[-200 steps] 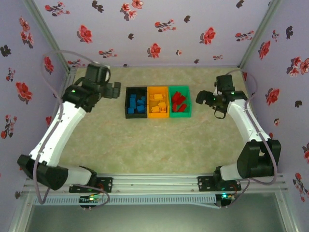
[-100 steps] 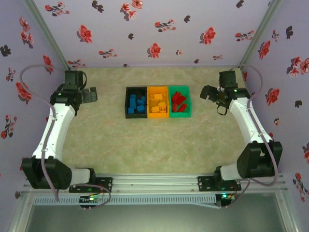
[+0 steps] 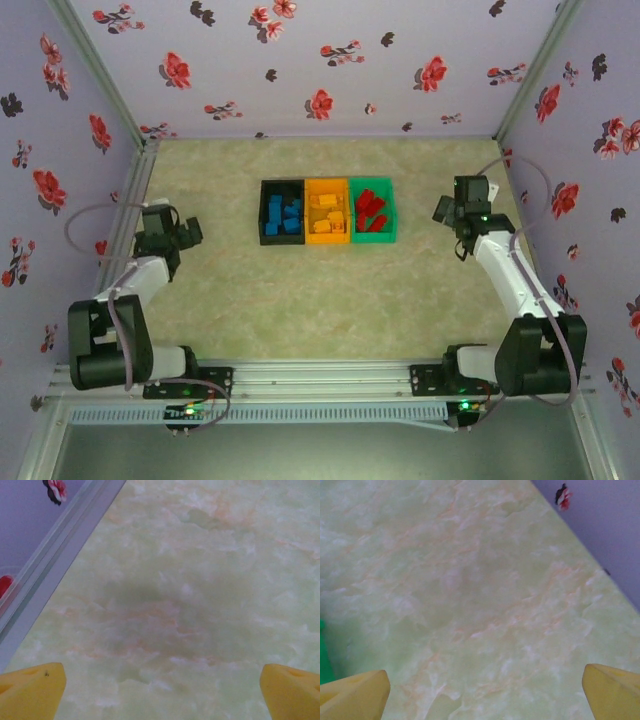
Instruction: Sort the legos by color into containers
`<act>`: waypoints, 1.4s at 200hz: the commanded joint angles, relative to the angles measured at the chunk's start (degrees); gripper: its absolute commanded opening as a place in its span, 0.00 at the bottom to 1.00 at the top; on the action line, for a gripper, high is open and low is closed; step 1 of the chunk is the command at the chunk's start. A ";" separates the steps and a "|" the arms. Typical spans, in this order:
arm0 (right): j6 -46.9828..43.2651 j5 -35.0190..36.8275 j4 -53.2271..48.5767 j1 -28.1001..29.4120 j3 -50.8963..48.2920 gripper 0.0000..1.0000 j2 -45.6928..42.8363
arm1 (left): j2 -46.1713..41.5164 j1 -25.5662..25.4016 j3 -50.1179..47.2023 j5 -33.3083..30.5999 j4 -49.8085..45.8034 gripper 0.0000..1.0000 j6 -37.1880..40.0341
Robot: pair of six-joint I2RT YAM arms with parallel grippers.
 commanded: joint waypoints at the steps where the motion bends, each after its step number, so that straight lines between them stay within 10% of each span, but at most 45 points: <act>1: -3.48 3.66 6.62 -0.37 -3.23 1.00 -1.92 | 1.47 0.83 -4.81 -0.14 21.12 1.00 -0.96; 130: -14.33 -6.07 56.25 -2.12 -27.76 1.00 2.00 | 12.67 0.83 -19.03 11.88 55.81 1.00 3.39; 225: -16.52 -12.93 80.20 -2.69 -33.22 1.00 17.75 | 11.92 -1.50 -13.52 9.46 45.18 1.00 5.51; 280: -15.63 -17.52 77.64 -4.52 -32.09 1.00 17.69 | 11.85 -1.55 -13.52 9.37 45.26 1.00 5.59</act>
